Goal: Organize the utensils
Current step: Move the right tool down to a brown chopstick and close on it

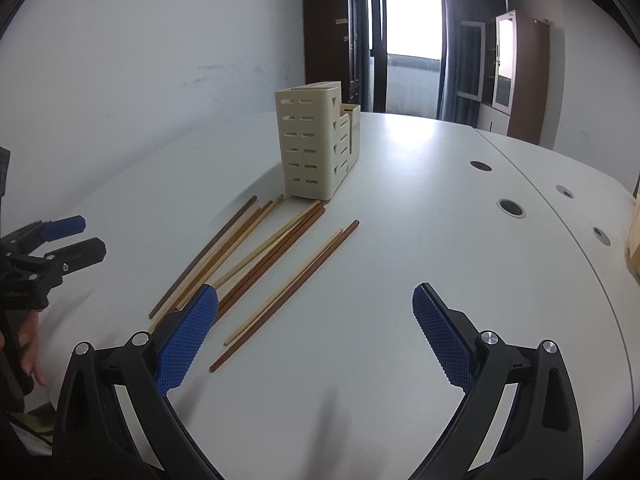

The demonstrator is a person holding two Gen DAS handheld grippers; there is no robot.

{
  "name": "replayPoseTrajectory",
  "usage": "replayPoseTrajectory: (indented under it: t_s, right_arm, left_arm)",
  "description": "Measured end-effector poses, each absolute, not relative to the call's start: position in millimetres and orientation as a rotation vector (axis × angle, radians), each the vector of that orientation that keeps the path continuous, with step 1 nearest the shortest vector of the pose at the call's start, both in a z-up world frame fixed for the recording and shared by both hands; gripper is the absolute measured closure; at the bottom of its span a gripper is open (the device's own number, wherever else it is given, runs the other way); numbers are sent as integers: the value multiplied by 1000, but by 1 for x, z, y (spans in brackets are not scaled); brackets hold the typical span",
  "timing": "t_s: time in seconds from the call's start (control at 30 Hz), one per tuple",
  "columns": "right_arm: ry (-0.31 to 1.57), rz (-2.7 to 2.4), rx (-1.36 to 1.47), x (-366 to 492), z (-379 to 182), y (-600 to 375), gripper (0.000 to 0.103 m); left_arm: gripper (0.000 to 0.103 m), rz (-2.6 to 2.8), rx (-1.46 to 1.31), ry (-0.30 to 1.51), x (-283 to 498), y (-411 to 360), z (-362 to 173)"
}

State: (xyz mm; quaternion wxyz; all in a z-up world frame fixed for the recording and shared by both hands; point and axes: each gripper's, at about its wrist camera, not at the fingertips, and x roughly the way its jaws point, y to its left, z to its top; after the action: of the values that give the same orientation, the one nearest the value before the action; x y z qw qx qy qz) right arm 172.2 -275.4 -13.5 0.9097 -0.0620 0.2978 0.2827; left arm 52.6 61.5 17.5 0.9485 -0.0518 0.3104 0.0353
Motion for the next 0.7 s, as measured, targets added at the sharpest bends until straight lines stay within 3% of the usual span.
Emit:
replayPoseTrajectory:
  t_s: [0.7]
  right_arm:
    - [765, 527, -145, 237, -7, -247, 4]
  left_arm:
    - [6, 56, -104, 754, 138, 81, 17]
